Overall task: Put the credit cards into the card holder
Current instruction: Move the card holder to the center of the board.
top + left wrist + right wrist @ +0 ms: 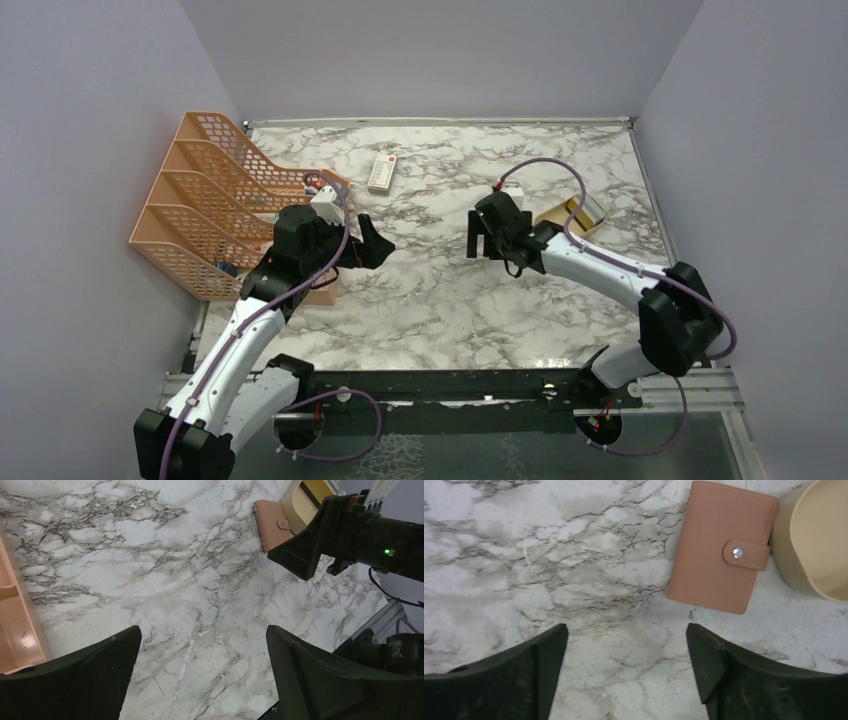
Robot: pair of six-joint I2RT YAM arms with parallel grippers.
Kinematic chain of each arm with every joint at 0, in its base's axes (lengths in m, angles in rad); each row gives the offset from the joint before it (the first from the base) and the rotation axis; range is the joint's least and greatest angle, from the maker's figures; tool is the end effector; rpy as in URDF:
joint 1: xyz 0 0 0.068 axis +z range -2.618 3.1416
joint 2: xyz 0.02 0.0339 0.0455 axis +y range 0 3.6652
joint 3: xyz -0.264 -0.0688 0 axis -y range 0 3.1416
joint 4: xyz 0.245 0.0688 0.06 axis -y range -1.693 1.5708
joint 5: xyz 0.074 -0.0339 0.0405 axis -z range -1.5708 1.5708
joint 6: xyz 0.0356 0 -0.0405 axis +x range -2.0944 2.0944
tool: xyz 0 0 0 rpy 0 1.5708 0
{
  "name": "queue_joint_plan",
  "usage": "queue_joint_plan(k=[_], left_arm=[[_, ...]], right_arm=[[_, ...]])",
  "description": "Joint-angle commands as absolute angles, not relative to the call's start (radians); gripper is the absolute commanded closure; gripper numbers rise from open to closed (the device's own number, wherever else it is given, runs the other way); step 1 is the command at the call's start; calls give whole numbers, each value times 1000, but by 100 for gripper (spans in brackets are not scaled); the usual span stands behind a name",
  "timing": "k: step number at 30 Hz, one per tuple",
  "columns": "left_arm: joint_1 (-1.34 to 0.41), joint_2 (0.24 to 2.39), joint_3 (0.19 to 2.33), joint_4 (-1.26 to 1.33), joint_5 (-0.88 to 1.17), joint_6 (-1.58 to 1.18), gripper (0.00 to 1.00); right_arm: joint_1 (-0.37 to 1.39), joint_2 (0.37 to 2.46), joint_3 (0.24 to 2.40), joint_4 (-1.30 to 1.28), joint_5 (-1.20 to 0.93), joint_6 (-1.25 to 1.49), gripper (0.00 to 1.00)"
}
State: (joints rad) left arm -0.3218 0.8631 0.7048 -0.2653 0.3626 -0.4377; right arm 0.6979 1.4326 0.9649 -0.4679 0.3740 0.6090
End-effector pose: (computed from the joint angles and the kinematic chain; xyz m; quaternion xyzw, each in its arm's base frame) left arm 0.1834 -0.0745 0.2906 0.0498 0.8305 -0.3385 0.4396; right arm 0.2328 0.1783 0.2318 0.0165 0.9351 0.0463 0.3510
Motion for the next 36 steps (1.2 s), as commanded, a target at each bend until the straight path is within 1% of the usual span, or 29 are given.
queue_joint_plan(k=[1,2,3,4,12,18,22,25,30,33,36], left_arm=[[-317,820,695,-272,326,-421,1],[-317,815,695,-273,324,-419,1],[-317,810,694,-273,321,-417,1],[-317,807,693,-274,317,-417,1],[-316,796,696,-282,302,-410,1],[-316,785,694,-289,285,-409,1],[-317,787,694,-291,246,-414,1],[-317,799,707,-291,255,-422,1],[-317,809,707,-286,256,-412,1],[-317,835,719,-303,250,-405,1],[-317,829,730,-312,247,-396,1]], right_arm=[[657,1548,1023,-410,431,572,20],[644,1572,1034,-398,427,566,25],[633,1594,1042,-388,429,560,29],[621,1612,1054,-381,435,557,29],[539,1758,1126,-349,445,556,29],[525,1800,1121,-320,406,539,28],[525,1791,1072,-293,277,508,29],[526,1760,1014,-275,164,478,29],[547,1664,885,-239,23,465,33],[593,1601,809,-205,-65,466,36],[665,1562,769,-198,-108,487,38]])
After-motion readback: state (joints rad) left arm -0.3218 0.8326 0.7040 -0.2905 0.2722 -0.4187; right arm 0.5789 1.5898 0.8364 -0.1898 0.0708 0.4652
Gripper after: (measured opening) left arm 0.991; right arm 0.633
